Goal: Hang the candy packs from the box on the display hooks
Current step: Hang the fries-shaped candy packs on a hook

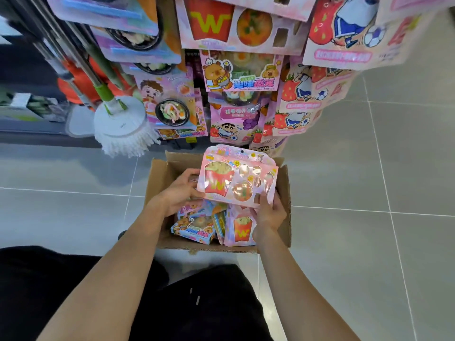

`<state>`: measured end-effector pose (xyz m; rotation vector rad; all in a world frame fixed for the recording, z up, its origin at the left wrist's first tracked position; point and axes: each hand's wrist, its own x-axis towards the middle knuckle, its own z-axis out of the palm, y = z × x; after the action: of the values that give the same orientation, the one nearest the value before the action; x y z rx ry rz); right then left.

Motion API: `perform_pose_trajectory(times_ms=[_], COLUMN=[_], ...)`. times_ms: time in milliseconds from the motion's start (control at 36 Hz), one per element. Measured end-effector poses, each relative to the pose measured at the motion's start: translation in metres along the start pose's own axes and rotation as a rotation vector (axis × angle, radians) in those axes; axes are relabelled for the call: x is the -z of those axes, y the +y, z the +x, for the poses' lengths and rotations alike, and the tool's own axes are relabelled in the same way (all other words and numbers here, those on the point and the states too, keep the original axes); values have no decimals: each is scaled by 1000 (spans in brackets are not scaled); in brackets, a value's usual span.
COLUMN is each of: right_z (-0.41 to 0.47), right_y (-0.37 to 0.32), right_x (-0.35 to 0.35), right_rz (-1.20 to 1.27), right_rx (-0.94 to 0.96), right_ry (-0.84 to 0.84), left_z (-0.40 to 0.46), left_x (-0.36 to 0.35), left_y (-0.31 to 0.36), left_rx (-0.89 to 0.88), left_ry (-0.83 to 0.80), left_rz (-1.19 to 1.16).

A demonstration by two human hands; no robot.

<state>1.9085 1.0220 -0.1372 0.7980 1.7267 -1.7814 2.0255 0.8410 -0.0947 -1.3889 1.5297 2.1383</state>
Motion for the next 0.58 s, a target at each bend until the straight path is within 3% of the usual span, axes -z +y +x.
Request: perform_pose_trajectory(times_ms=[83,222,417,583], right_z=[-13,-35,-77,-109], right_y=[-1,-12,-41,-80], right_x=[-3,-6,-16,-30], right_rz=[-56,-163,-242,-185], right_rx=[115,279,518,759], right_ry=[-15,-92,-191,-231], left_z=[-5,-15,-51,-98], left_x=[3,4,5,3], left_y=[9,23,49,74], left_rx=[-56,-176,-385,-587], left_ry=[137,292,363,302], left_rz=[70,-36,-375,-550])
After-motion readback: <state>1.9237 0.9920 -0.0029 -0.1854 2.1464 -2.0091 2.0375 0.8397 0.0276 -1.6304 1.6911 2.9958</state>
